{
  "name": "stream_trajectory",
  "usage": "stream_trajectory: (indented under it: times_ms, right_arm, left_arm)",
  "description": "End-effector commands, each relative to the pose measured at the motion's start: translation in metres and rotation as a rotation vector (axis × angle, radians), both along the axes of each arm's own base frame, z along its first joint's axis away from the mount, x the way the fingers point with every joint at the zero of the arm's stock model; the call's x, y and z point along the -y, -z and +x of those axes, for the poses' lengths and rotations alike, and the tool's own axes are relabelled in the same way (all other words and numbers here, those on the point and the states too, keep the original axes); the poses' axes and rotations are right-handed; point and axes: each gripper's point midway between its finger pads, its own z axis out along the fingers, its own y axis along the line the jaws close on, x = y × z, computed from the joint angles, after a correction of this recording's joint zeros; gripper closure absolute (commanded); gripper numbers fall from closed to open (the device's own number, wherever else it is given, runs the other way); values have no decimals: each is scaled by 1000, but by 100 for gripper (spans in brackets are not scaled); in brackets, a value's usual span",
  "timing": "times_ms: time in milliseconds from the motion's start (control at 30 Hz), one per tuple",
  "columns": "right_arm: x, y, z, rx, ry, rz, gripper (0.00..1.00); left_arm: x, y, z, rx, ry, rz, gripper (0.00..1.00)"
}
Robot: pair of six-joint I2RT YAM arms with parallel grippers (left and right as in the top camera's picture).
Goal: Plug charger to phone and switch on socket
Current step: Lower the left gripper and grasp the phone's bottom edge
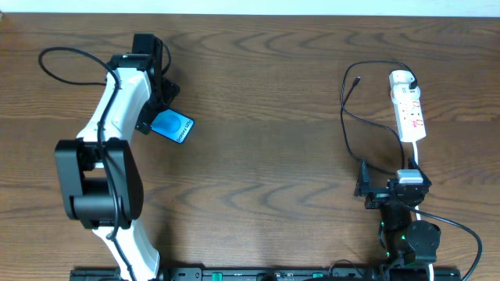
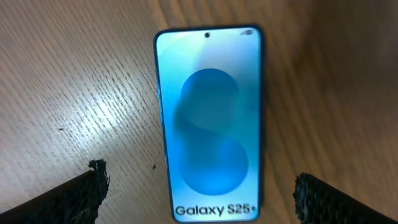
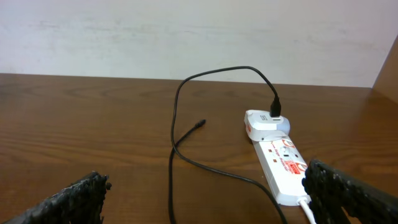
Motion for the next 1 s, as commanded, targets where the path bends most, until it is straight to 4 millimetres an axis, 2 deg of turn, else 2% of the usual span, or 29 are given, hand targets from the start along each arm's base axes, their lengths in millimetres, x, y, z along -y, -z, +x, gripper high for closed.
stream_trajectory:
  times_ms: [0, 133, 633, 967]
  right_arm:
    - [1, 1, 0, 0, 4, 9, 1]
    - [1, 1, 0, 0, 4, 9, 1]
    - [1, 1, 0, -1, 4, 9, 1]
    - [1, 1, 0, 0, 4, 9, 1]
  left_arm:
    - [-5, 29, -5, -70, -45, 8, 2]
    - [-5, 48, -6, -103, -45, 6, 2]
    - [-1, 52, 7, -58, -42, -14, 2]
    - [-3, 74, 1, -113, -47, -13, 2]
